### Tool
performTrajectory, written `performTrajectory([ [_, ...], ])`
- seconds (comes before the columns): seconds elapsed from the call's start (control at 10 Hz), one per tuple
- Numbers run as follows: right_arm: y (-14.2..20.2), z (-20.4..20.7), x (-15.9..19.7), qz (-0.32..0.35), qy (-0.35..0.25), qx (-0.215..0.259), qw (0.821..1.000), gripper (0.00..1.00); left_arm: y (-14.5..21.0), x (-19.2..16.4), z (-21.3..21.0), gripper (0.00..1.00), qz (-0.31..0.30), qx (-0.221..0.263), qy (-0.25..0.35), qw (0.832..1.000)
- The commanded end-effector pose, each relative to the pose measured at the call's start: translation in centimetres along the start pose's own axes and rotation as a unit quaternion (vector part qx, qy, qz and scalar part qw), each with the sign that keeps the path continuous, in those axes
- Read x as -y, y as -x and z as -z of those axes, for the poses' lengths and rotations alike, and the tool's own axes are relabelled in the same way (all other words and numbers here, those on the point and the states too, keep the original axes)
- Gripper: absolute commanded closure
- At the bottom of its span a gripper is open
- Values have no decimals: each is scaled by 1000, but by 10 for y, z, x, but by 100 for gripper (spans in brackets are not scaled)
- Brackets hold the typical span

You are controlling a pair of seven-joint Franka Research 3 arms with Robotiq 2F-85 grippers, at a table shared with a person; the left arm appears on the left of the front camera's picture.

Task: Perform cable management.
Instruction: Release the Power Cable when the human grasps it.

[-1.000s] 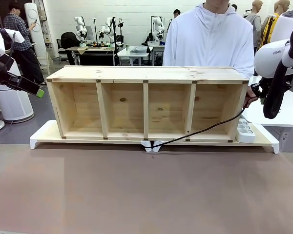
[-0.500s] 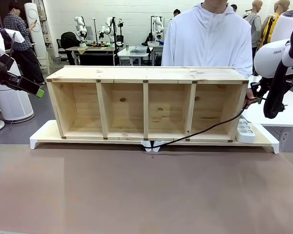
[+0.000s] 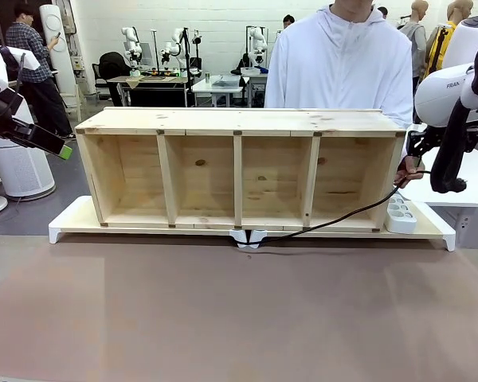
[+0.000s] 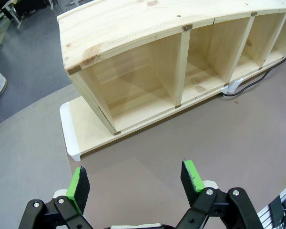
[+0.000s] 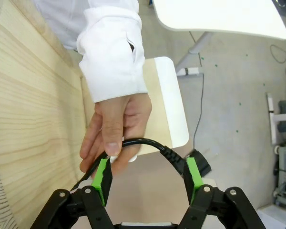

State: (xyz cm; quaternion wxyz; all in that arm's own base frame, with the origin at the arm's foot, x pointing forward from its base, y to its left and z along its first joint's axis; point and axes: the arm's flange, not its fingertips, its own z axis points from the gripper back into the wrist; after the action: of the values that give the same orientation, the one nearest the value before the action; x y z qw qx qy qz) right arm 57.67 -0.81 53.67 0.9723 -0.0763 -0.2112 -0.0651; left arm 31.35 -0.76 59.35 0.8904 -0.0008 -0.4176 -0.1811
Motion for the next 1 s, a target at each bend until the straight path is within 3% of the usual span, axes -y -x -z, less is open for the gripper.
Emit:
performTrajectory([
  [0.0, 0, 0, -1, -1, 1, -2, 1000, 23, -1, -1, 2, 0, -4, 4, -2, 1000],
  [0.9, 0, 0, -1, -1, 1, -2, 1000, 23, -1, -1, 2, 0, -4, 4, -2, 1000],
])
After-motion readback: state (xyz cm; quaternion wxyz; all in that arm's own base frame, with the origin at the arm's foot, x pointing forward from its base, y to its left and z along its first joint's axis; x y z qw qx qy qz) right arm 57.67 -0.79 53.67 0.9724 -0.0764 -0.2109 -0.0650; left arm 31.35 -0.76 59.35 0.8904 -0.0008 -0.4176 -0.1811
